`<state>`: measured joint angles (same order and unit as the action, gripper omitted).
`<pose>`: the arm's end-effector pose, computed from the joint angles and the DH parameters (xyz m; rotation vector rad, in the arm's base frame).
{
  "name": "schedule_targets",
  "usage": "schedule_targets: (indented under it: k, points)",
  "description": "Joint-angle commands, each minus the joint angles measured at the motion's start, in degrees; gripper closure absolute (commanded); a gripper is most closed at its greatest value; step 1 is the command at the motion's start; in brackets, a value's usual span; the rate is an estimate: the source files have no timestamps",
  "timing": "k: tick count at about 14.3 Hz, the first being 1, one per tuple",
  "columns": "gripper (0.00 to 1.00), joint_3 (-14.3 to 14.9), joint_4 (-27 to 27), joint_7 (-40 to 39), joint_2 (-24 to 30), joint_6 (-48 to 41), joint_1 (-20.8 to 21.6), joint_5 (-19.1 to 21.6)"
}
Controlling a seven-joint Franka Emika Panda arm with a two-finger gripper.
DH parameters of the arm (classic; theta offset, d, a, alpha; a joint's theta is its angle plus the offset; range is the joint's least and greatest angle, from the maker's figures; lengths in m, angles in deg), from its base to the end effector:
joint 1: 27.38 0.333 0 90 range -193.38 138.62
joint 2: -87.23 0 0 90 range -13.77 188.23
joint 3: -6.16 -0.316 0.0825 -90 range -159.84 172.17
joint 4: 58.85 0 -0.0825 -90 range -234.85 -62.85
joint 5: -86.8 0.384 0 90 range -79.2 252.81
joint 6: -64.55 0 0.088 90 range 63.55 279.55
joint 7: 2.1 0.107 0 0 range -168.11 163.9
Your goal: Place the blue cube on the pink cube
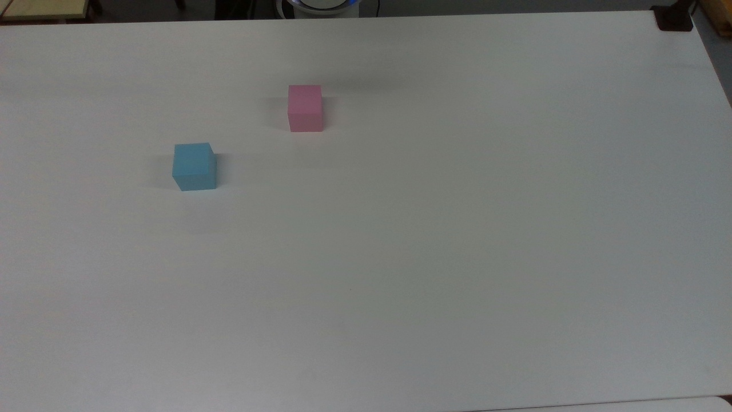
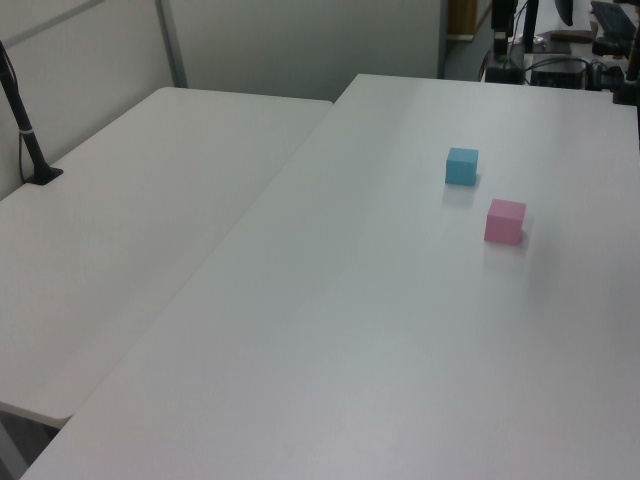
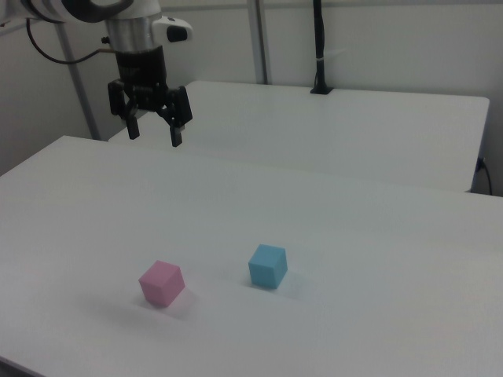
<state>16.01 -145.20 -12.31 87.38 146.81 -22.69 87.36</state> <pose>0.5377 -0.0475 0.6442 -3.1175 -0.1390 0.1043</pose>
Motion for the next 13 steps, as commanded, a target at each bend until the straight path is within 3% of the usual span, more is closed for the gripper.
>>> schedule_targets:
  k: [1, 5, 9, 13]
  points:
    - [0.0, -0.09, -3.03, -1.83, 2.22, -1.75, -0.12, -0.99]
    - [0.0, 0.35, -11.11, -8.41, 5.04, 3.22, -2.92, -0.9]
    - [0.0, 0.44, -17.79, -9.39, 3.99, 15.61, -6.52, -0.99]
    - [0.0, 0.35, -20.61, -12.89, 0.31, 24.23, -9.25, -0.99]
